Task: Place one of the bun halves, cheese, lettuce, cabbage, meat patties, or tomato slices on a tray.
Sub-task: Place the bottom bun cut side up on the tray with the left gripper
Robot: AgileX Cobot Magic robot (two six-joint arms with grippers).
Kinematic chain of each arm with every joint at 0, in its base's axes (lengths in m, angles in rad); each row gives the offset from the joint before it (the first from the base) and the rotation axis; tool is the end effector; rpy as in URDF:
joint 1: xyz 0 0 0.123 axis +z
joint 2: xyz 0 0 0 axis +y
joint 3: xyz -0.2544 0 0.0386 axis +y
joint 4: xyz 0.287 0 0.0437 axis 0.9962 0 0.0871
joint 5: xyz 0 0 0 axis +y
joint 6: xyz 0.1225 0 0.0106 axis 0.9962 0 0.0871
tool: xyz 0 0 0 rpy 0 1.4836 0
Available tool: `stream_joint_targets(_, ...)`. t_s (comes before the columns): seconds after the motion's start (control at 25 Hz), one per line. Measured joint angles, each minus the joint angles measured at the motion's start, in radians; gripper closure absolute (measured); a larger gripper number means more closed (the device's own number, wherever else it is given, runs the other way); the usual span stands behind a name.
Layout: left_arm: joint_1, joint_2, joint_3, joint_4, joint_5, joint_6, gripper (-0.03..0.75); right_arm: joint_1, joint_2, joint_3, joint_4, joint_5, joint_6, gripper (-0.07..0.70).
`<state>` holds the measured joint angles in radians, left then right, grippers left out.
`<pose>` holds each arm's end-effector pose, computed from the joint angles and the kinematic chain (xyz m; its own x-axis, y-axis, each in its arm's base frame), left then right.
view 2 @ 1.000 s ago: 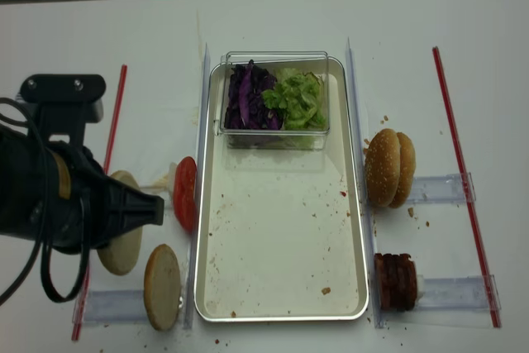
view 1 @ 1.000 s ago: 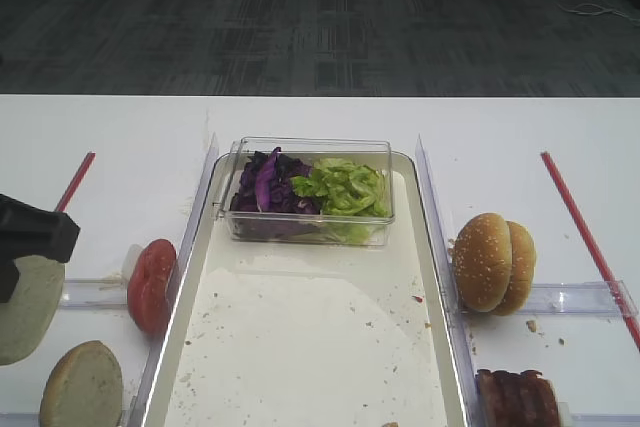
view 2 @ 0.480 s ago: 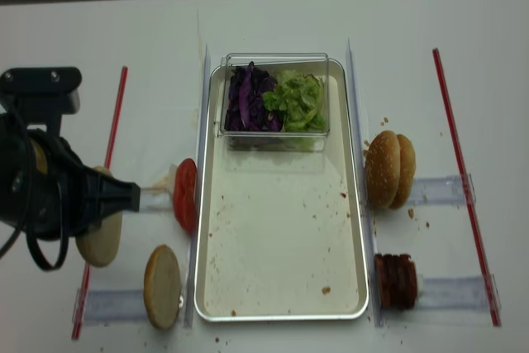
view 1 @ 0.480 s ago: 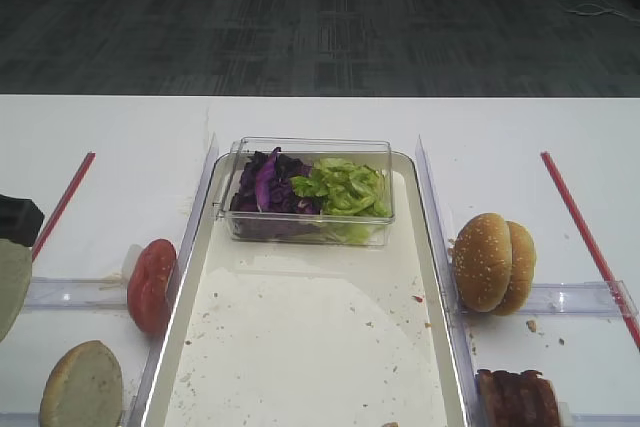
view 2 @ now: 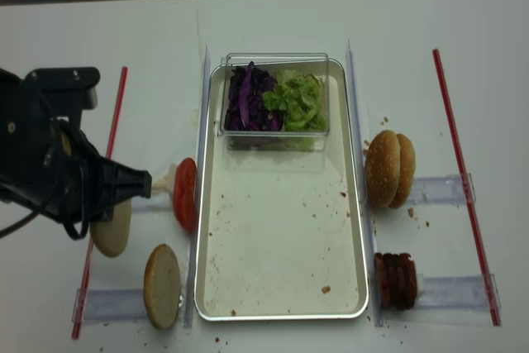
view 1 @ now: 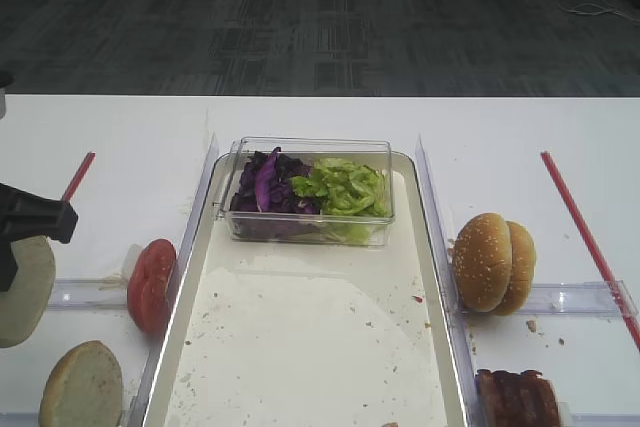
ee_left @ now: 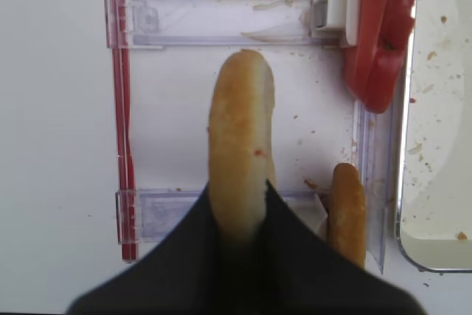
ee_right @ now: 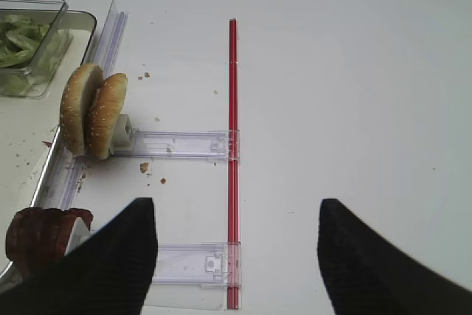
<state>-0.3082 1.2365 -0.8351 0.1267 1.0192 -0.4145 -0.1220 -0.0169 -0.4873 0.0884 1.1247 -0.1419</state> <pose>0.2549 -0.0673 0.1853 -0.9644 -0.0486 -0.2600 -0.0549 0.9983 0.0169 0.0813 -0.0001 0.2720 -0.5061 -0.0419 -0.8615 0.0008 0.9988 -0.0490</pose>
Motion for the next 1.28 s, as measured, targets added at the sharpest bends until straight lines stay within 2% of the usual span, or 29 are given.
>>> stream_joint_targets(0.12,0.000,0.023,0.000,-0.002,-0.025,0.002,0.640,0.000,0.000,0.000,0.000,0.000,0.000,0.125)
stream_joint_targets(0.24,0.000,0.038,-0.016,-0.006,-0.030,0.008,0.640,0.000,0.000,0.000,0.000,0.000,0.000,0.125)
stream_joint_targets(0.36,0.000,0.040,-0.030,-0.063,-0.043,0.052,0.641,0.000,0.000,0.000,0.000,0.000,0.000,0.125)
stream_joint_targets(0.64,0.000,0.040,-0.034,-0.463,-0.132,0.330,0.641,0.000,0.000,0.000,0.000,0.000,0.000,0.125)
stream_joint_targets(0.88,0.000,0.073,-0.034,-0.877,-0.141,0.626,0.641,0.000,0.000,0.000,0.000,0.000,0.000,0.125)
stream_joint_targets(1.0,0.000,0.089,-0.034,-1.040,-0.141,0.741,0.641,0.000,0.000,0.000,0.000,0.000,0.000,0.125)
stream_joint_targets(1.12,0.000,0.101,-0.034,-1.122,-0.141,0.803,0.641,0.000,0.000,0.000,0.000,0.000,0.000,0.125)
stream_joint_targets(1.28,0.000,0.129,-0.034,-1.140,-0.131,0.821,0.641,0.000,0.000,0.000,0.000,0.000,0.000,0.125)
